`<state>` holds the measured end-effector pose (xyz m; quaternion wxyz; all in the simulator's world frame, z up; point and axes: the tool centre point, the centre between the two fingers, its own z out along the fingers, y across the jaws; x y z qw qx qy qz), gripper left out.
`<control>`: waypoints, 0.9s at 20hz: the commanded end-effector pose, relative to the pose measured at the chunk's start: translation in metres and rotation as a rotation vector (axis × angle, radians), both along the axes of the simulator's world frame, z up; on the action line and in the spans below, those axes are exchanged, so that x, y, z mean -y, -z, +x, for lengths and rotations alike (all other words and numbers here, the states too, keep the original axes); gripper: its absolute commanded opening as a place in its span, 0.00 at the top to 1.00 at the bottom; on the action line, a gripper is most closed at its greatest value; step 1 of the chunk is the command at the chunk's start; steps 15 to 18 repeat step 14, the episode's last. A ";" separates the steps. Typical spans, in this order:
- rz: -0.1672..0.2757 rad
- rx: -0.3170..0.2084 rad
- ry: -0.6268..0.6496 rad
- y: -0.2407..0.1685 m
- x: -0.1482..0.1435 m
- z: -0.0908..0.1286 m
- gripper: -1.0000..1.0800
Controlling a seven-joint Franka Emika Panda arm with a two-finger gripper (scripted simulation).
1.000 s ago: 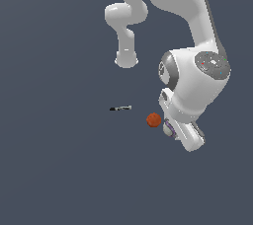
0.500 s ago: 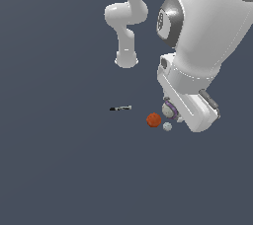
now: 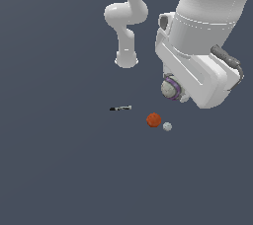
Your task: Pick up a designated object from a clutter of objects.
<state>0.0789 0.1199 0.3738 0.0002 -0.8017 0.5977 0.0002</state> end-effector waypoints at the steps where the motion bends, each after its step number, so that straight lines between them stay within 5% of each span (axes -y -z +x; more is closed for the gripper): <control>1: 0.000 0.000 0.000 -0.015 0.003 0.000 1.00; 18: -0.001 0.000 -0.001 -0.032 0.007 0.001 1.00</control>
